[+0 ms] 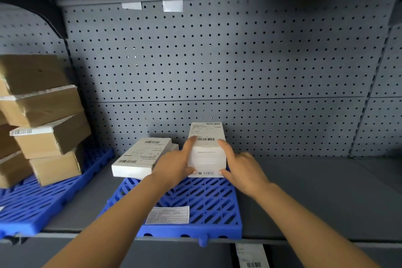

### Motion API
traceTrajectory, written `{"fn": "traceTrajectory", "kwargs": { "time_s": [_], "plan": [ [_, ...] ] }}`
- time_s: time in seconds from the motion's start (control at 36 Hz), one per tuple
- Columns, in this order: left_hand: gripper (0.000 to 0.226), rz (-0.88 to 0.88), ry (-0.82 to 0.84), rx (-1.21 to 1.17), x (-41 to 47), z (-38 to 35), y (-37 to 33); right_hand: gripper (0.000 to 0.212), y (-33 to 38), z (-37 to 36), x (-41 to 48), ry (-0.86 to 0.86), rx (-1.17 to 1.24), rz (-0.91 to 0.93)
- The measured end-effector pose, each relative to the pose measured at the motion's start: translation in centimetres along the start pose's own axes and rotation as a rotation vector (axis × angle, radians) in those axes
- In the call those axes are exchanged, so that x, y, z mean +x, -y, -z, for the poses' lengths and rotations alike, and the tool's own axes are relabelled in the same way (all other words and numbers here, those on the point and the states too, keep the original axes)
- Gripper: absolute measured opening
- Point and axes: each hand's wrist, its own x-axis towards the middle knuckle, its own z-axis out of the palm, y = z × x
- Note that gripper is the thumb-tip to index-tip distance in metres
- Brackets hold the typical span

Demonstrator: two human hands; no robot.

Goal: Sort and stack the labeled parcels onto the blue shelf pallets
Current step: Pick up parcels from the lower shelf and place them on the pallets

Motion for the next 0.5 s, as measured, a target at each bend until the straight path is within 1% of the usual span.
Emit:
{"fn": "traceTrajectory", "kwargs": {
  "time_s": [0.08,0.19,0.25,0.39,0.5],
  "plan": [
    [0.095,0.007,-0.038,0.085,-0.3,0.1,-0.4,0.080,-0.1,-0.1,0.1,-0.007,-0.015,-0.013],
    [0.105,0.004,-0.179,0.211,-1.1,0.4,-0.9,0.088,-0.2,0.7,-0.4,-0.065,-0.023,0.006],
    [0.106,-0.005,-0.243,0.186,-2.0,0.9,-0.9,0.091,-0.1,1.4,-0.8,-0.100,-0.002,0.061],
    [0.101,-0.082,-0.323,0.067,-4.9,2.7,-0.1,0.081,0.8,3.2,-1.7,-0.112,0.053,0.163],
    [0.097,-0.159,-0.355,0.080,-7.5,3.7,1.4,0.076,1.8,3.1,-2.0,-0.109,0.077,0.196]
  ]
}}
